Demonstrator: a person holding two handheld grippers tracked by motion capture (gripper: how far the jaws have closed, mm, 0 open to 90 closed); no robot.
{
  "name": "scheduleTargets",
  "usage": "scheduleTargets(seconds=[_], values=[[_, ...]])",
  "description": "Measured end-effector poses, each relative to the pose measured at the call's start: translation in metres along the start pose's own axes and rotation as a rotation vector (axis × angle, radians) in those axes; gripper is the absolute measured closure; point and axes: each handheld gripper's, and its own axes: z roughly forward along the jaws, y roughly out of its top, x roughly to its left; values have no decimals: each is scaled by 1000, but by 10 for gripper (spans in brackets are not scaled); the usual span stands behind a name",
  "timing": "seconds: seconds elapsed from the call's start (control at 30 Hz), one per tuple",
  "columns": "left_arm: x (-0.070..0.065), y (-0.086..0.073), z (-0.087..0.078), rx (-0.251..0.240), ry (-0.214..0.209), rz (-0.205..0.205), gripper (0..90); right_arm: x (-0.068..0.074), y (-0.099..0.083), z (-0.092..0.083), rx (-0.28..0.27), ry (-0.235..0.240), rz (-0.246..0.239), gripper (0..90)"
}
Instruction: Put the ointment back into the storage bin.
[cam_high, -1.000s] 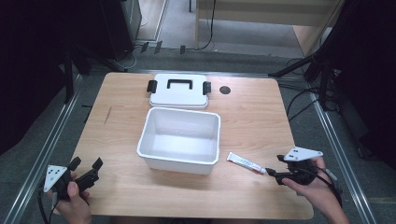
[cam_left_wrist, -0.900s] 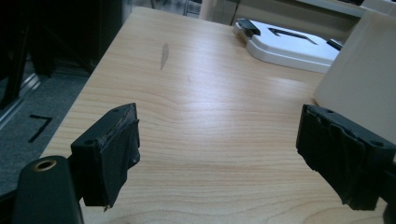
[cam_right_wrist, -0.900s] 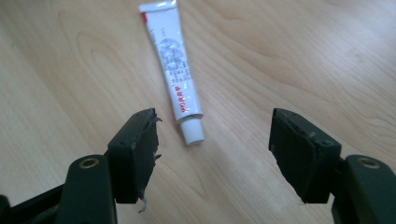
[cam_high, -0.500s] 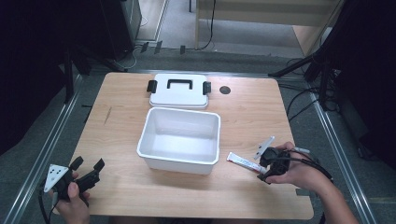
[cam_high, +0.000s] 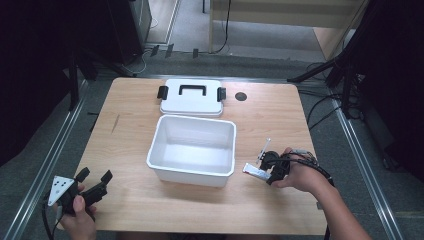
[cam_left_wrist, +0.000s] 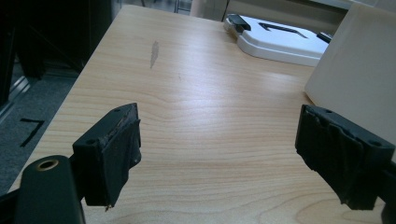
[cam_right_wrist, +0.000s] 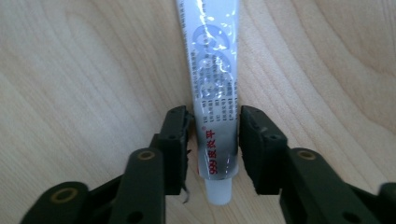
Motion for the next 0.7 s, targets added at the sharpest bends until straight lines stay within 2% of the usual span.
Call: scheduleTargets(seconds=[0.07,0.13,0.37,0.47,0.6,0.7], values=[[0,0,0,2,2,4,153,-2,1,0,-11,15,34,665],[-1,0,0,5,3,7,154,-3,2,0,-14,27,48,682],[-2,0,1,5,7,10,155,-1,6,3,-4,35,35,709],[-2,0,1,4,7,12,156,-1,7,3,-7,48,65,718],[-2,0,1,5,8,12,156,-2,7,1,1,48,78,722],[-2,0,1,5,7,12,156,-4,7,-5,-21,75,128,724]])
